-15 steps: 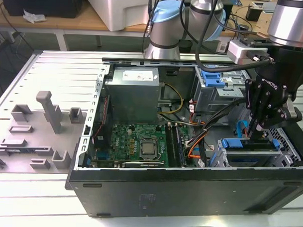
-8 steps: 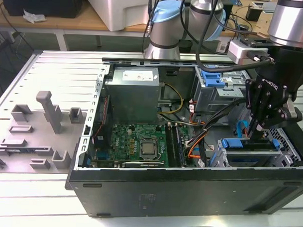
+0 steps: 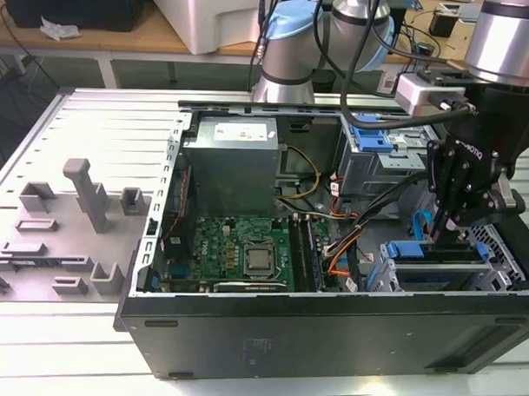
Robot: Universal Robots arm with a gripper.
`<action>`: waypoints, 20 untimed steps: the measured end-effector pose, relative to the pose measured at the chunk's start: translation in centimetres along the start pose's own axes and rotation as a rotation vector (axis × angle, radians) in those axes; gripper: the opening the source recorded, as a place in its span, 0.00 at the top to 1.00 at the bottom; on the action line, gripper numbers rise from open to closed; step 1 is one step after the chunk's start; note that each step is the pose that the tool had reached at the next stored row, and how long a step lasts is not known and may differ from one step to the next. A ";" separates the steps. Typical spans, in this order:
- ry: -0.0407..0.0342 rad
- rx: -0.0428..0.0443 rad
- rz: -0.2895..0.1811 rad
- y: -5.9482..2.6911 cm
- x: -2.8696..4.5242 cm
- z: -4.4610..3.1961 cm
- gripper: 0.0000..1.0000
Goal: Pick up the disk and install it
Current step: 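Insert the second disk wire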
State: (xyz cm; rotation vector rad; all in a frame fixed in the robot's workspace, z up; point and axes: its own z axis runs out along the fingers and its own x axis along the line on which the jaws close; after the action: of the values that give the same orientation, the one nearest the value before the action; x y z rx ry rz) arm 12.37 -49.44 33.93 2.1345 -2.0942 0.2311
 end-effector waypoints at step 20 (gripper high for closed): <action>0.0000 0.0001 0.000 0.00 -0.07 0.34 0.84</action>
State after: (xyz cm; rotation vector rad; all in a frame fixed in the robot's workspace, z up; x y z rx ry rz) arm 12.37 -49.44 33.59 2.1345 -2.0943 0.2313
